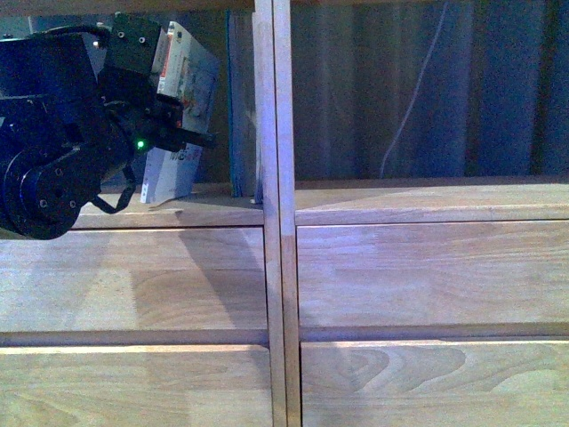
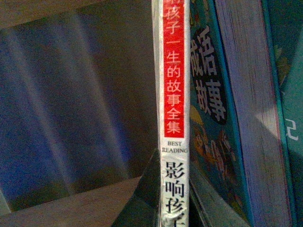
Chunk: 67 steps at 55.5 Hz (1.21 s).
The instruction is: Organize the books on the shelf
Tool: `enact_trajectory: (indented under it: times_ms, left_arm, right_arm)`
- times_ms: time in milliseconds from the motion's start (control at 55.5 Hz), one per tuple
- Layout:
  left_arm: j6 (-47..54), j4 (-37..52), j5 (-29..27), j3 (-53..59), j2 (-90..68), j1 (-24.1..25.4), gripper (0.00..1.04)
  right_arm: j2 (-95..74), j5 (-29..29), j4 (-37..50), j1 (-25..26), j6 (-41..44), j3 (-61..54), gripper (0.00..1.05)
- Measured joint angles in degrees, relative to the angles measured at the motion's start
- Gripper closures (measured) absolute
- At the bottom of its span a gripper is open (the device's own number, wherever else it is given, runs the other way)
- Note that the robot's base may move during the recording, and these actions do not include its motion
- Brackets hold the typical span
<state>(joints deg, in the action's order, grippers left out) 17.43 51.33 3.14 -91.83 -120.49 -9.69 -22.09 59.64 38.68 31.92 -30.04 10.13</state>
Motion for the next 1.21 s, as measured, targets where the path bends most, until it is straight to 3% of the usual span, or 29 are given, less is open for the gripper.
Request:
enact_trajectory:
  times_ms: [198,306,829,1207]
  left_arm:
    - [0.35,-0.66,-0.11,-0.72,-0.31,0.04,0.98]
    - [0.9,-0.83,0.26,-1.44,-0.68,-0.04,0.98]
    - [3.17,-0.85,2.4,-8.55,-7.1,-1.6,0.98]
    - [3.21,4.81,0.92,-1.79,-6.03,-1.53,0.39]
  right_arm:
    - [3.96,-6.62,-9.55,-5.42,18.03,0.07,0.07]
    - [4.98,-8.41,-12.04,-8.35,23.56,0.15,0.07]
    - [5.68,-9.33,-14.29,-9.18,25.22,0.87,0.07]
    - [6.03,-9.31,-14.6,-9.4,24.7,0.87,0.07]
